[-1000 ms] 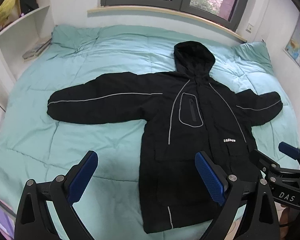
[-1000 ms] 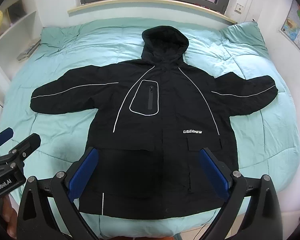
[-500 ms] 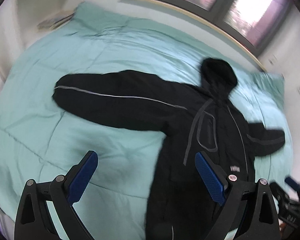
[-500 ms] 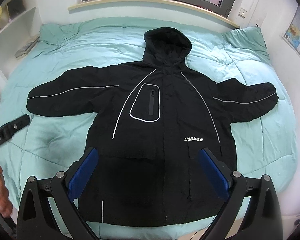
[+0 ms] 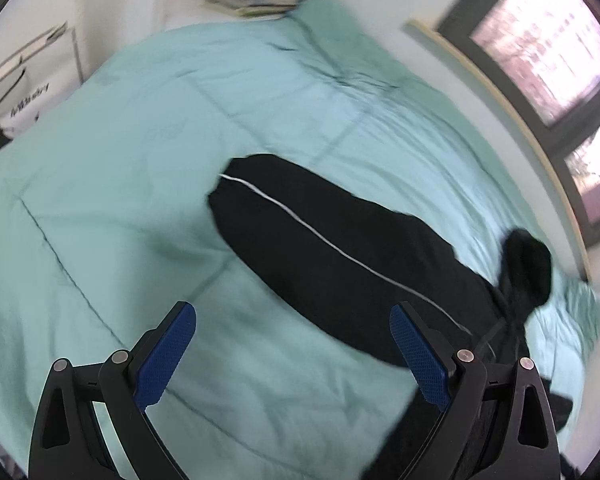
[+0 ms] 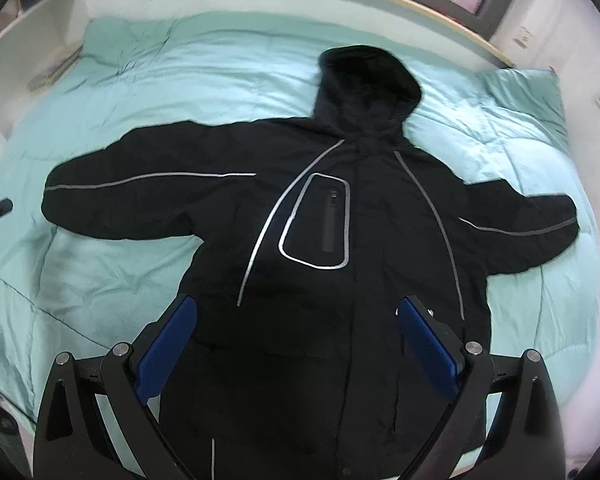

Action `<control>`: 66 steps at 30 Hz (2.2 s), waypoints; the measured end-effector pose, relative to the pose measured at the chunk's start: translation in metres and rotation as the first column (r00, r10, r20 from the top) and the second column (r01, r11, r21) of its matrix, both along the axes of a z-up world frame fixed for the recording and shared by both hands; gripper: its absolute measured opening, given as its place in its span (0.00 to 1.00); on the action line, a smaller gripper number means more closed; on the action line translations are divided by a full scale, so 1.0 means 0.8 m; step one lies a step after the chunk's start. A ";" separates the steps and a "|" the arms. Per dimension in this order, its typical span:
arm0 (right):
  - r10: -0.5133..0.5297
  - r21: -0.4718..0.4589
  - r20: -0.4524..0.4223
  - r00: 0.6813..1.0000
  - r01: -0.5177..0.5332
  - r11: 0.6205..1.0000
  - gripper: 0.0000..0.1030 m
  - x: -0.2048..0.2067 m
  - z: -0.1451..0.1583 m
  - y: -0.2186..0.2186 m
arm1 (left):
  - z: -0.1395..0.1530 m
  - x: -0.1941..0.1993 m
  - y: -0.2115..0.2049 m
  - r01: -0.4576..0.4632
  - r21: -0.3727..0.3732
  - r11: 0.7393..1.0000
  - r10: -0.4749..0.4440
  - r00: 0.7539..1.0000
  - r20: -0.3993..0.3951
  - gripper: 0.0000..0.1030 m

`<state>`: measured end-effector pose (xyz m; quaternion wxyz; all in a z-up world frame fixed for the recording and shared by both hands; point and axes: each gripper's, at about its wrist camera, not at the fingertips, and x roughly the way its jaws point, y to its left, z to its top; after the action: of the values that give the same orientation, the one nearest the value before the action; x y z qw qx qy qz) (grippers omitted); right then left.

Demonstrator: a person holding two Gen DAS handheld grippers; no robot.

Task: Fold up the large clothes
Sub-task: 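Grasp the sleeve cuff with the left gripper and lift it, then fold the held sleeve across the jacket body with the left gripper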

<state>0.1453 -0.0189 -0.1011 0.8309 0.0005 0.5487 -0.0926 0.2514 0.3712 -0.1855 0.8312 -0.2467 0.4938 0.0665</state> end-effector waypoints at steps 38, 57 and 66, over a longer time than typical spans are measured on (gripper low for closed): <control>0.071 0.043 -0.203 0.977 -0.063 0.997 0.98 0.114 -0.135 -0.006 | -0.077 0.124 0.035 -0.064 0.089 0.994 0.064 0.998 0.000 0.14; -0.192 0.033 -0.133 0.973 0.197 0.980 0.98 0.054 -0.120 -0.165 | 0.027 0.101 -0.448 0.755 0.106 0.648 -0.754 0.613 0.237 0.13; -0.296 0.018 -0.197 0.935 0.305 0.952 0.98 0.011 -0.147 -0.250 | -0.078 0.099 -0.608 0.869 -0.056 0.491 -0.862 0.494 0.109 0.19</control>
<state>0.1542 -0.2186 -0.2191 0.7498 0.0955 0.6219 -0.2048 0.3304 -0.1152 -0.2479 0.7541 -0.0102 0.5258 -0.3934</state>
